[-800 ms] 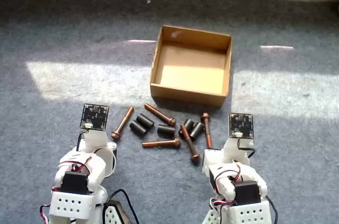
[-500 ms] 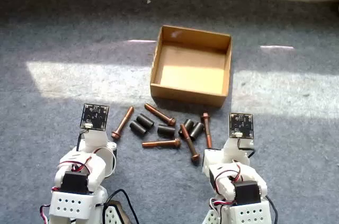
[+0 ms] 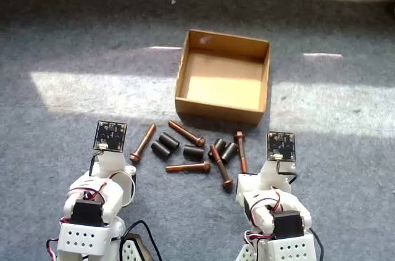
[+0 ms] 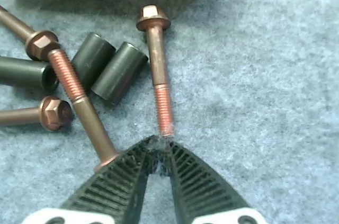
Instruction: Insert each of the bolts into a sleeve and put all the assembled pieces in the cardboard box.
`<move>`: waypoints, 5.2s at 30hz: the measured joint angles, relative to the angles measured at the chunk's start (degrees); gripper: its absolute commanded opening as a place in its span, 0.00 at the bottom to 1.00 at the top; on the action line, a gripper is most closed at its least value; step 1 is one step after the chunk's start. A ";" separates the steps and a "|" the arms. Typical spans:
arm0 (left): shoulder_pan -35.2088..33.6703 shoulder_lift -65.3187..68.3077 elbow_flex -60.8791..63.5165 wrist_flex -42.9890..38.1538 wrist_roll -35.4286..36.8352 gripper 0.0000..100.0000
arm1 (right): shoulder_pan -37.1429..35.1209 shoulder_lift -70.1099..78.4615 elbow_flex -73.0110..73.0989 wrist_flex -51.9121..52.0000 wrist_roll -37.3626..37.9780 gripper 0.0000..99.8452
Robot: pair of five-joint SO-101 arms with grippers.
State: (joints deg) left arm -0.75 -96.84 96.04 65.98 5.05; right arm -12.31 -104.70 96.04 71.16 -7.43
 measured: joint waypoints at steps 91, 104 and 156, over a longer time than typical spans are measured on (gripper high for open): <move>-11.25 0.00 -0.18 -1.93 0.00 0.01 | -2.02 46.42 -44.31 1.23 6.77 0.13; -11.25 0.00 -0.18 -1.93 0.00 0.01 | -7.91 69.27 -46.33 -5.71 0.62 0.13; -11.25 0.00 -0.18 -1.93 0.00 0.01 | -8.70 101.27 -57.14 -15.56 -18.64 0.13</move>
State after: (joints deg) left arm -12.00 -96.84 95.87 64.04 5.05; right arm -21.01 -3.43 38.90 55.60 -26.07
